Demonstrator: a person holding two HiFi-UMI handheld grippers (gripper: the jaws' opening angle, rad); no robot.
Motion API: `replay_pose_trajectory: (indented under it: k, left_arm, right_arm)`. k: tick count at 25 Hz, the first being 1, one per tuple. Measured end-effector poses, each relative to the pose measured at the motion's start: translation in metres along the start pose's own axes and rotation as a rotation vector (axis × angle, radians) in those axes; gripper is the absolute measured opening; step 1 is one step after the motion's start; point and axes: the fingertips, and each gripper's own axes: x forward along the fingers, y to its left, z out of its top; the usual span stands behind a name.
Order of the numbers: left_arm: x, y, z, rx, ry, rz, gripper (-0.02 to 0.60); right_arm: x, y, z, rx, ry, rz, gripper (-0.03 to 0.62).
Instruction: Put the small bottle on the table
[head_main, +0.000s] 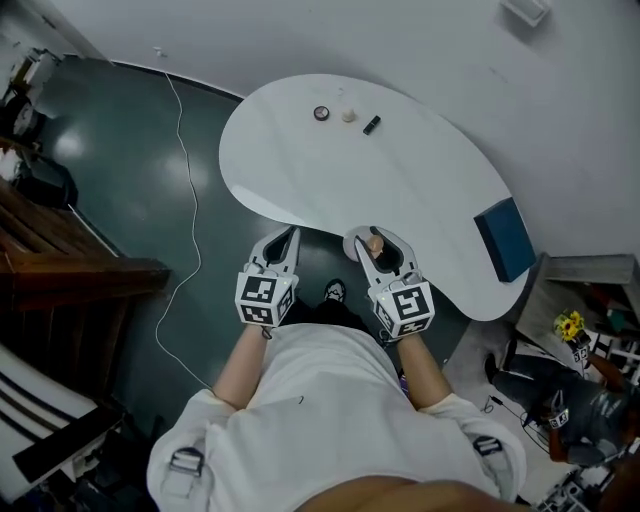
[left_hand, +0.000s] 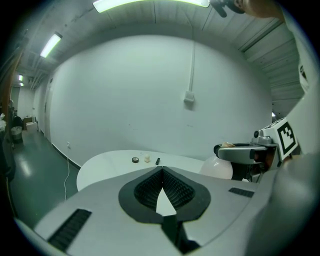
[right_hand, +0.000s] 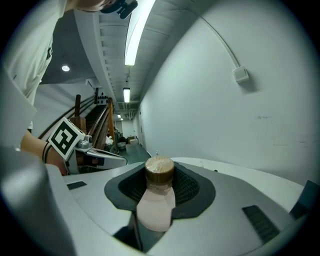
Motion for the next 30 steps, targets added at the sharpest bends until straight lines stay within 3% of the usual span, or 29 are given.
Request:
replay_pose_trajectory:
  k: [10,20,30]
  left_arm:
    - [0.047,0.094,0.013,-0.040,0.008,0.039,0.012]
    - [0.112,0.203,0.037,-0.008,0.046,-0.053,0.012]
    - [0.143,0.281,0.016,-0.016,0.132,-0.146,0.012]
  right_arm:
    - [0.085,-0.001,0.011,0.027,0.046,0.026,0.127]
    - [0.208,0.004,0.044,0.041,0.080,-0.019,0.127]
    - [0.307,0.005,0.045,0.136,0.135,-0.088,0.127]
